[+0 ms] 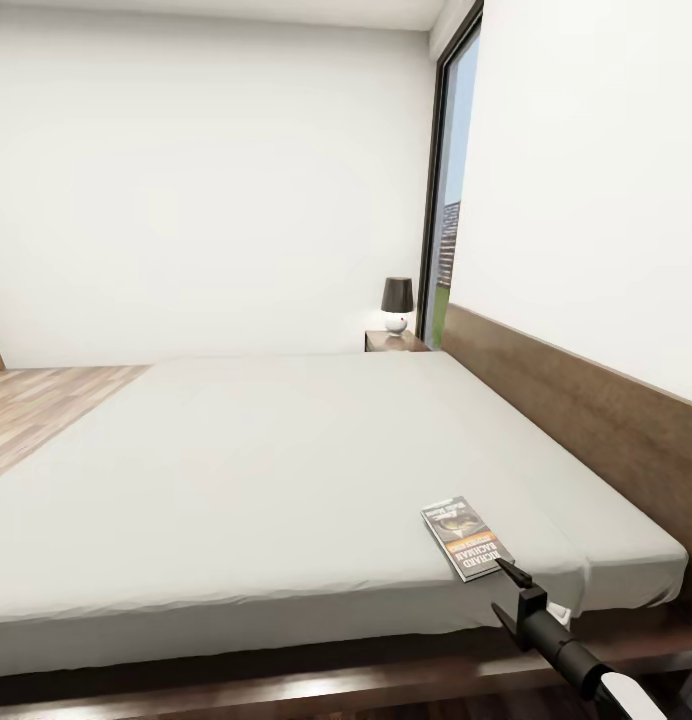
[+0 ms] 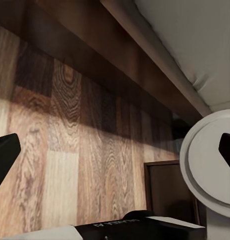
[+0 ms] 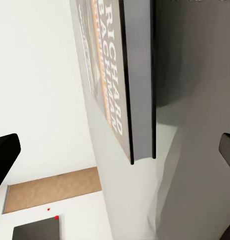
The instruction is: In the bedroom, move the book from the bed onto either nightstand, and place the two sandals side by side next to the bed.
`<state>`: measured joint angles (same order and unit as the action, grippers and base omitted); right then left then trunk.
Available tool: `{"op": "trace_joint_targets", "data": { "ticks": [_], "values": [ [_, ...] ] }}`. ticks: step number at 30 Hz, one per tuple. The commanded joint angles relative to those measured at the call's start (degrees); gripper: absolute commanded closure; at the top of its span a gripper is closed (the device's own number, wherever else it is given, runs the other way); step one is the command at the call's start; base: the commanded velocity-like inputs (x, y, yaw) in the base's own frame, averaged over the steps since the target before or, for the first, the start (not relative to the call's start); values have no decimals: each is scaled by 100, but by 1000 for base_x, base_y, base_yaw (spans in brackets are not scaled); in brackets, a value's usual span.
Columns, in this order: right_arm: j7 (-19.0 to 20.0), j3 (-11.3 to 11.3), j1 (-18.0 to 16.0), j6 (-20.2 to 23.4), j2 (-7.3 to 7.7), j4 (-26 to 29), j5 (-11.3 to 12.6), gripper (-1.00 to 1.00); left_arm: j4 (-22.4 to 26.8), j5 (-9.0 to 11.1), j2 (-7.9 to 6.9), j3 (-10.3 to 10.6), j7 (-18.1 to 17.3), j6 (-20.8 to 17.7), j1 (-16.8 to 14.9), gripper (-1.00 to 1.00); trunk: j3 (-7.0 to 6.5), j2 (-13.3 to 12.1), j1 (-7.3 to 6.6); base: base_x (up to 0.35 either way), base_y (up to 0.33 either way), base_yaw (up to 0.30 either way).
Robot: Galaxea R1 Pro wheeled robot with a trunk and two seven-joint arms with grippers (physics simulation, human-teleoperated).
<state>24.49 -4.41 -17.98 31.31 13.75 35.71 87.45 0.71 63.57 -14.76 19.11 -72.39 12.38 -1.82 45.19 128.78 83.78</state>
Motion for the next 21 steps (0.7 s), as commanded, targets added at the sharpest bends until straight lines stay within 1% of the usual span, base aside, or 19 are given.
{"op": "trace_joint_targets", "data": {
  "ticks": [1, 11, 21],
  "values": [
    [0, -16, -3, 45, 0, -3, 27, -100, -1, 42, -1, 48, -5, 37, -3, -100, 6, 3, -1, 0, 0, 0],
    [-3, -21, -3, 43, 3, -3, 26, -100, -1, 42, -8, 48, 4, 37, -3, -100, 6, 3, -1, 0, 11, 0],
    [2, -46, -3, 42, 4, -3, 27, -100, -1, 42, -9, 48, -2, 37, -3, -100, 6, 3, -1, 0, 98, 0]
  ]
}}
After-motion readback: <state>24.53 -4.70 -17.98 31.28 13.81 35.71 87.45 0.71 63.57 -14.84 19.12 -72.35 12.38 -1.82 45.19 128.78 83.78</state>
